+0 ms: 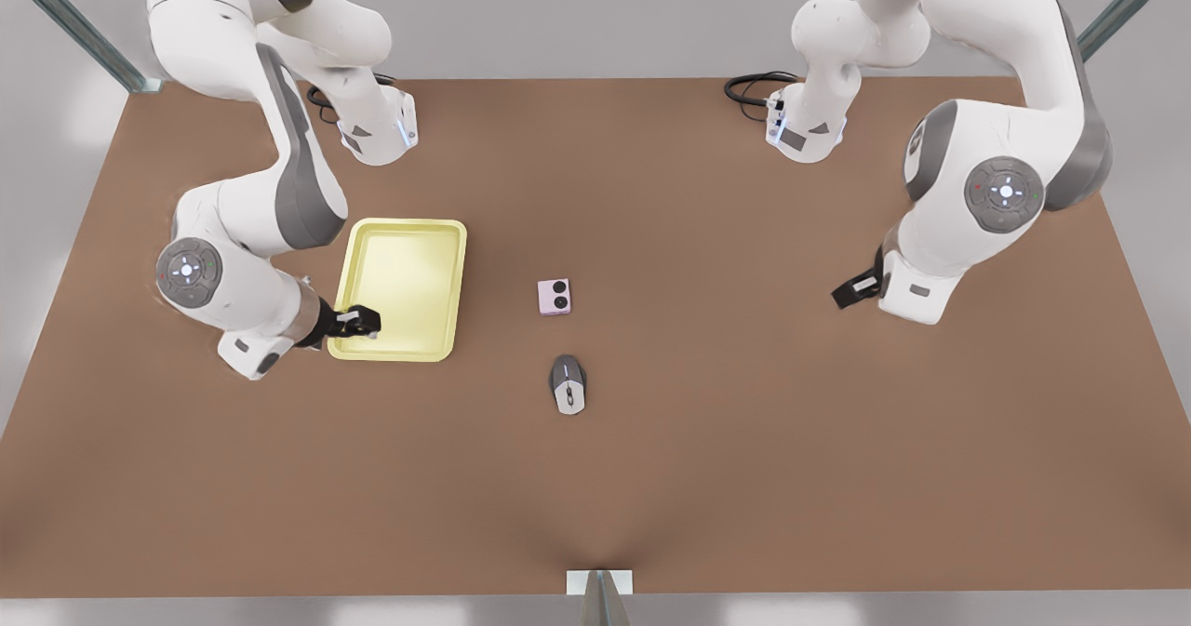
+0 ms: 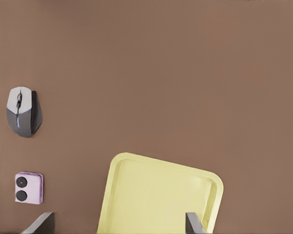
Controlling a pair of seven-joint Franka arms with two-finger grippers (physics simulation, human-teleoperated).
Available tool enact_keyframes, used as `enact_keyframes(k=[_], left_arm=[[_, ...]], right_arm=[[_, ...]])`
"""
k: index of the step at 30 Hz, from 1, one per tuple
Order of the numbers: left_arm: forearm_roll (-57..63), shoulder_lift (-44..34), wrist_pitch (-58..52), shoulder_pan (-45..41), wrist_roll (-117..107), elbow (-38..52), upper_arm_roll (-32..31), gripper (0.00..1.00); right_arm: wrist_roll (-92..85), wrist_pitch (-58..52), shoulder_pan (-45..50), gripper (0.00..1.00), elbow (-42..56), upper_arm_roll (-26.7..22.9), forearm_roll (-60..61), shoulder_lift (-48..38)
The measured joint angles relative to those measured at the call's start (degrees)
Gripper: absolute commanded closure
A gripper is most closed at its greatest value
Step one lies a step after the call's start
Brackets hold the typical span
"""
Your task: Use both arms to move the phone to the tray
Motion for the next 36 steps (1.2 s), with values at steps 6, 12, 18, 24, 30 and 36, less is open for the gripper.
enact_keyframes(k=[6,12,18,24,30,36], left_arm=[[-2.9,-0.5,-8.2,0.2,11.2,1.7,-0.7,0.00],[-4.4,0.4,-11.8,0.4,19.5,2.5,-0.5,0.00],[-4.8,1.3,-13.0,0.4,25.4,2.5,-0.5,0.00],[-4.8,1.6,-13.4,0.4,29.6,2.5,-0.5,0.00],[-5.0,2.0,-13.5,0.4,32.6,2.5,-0.5,0.00],[-5.0,2.5,-13.5,0.4,34.8,2.5,-0.5,0.00]], right_arm=[[6.3,7.8,15.1,0.00,0.4,0.1,-1.8,7.5],[15.4,11.8,23.0,0.00,4.1,0.1,-2.9,11.4],[25.0,13.1,28.1,0.00,4.6,0.2,-3.1,12.2],[30.5,11.4,28.2,0.00,0.0,0.4,-2.8,12.1],[33.2,10.8,28.3,0.00,-3.9,0.4,-2.7,12.2],[35.2,12.7,27.4,0.00,-9.5,0.3,-2.7,12.2]])
